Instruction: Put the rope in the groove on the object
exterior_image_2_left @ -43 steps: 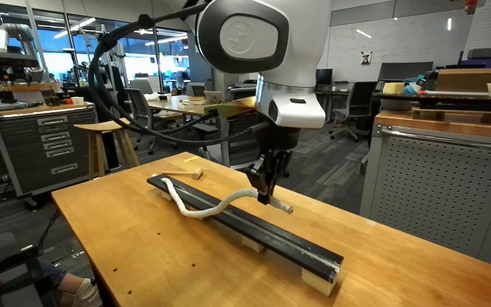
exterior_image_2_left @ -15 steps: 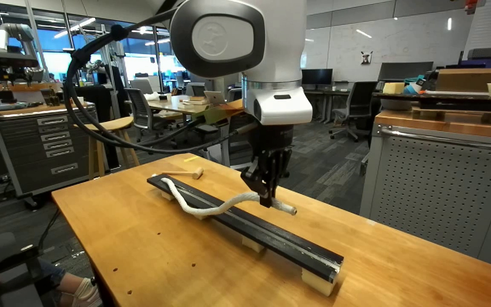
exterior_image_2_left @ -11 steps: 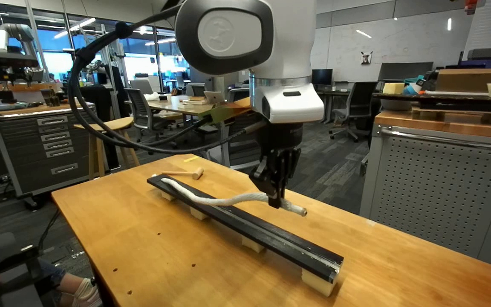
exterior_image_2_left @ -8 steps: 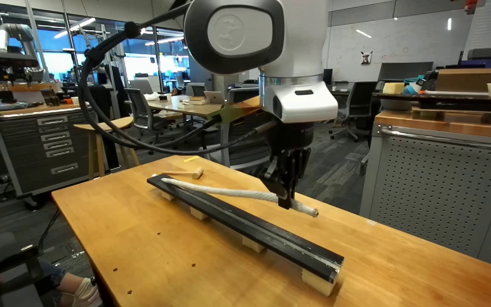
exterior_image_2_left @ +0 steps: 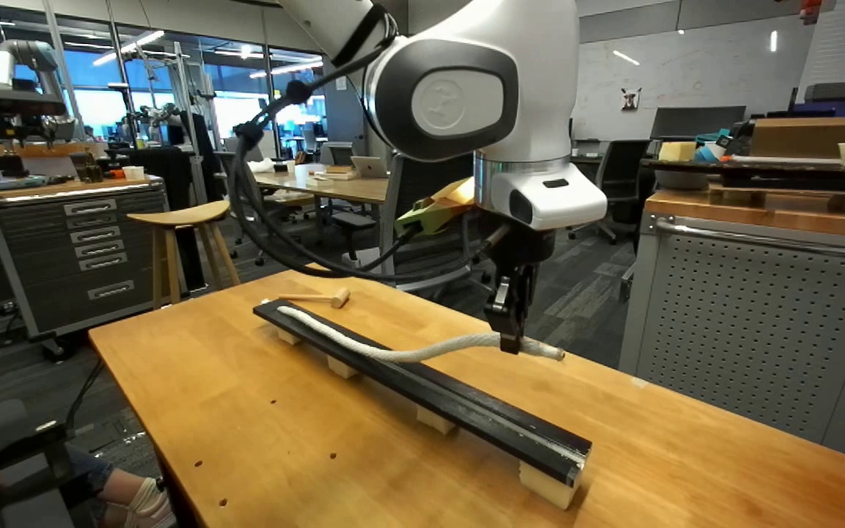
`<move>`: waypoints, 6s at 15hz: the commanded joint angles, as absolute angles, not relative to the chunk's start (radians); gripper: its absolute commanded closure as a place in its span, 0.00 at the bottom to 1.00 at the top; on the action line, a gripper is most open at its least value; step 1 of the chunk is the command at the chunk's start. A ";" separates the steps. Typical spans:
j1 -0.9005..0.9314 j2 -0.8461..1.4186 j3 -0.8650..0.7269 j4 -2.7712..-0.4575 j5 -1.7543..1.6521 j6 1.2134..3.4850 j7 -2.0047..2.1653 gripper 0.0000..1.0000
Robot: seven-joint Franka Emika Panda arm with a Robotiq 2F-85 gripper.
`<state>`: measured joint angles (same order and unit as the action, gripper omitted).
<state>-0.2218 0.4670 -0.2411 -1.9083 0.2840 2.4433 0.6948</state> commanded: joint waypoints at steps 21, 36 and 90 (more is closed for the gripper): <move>-0.189 0.731 -0.297 -1.714 0.208 2.384 0.895 0.97; -0.254 0.766 -0.259 -1.647 0.237 2.391 0.843 0.97; -0.195 0.505 -0.255 -1.697 0.067 2.220 0.391 0.00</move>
<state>-0.2205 0.6056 -0.2624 -1.6096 0.1191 2.2354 0.4875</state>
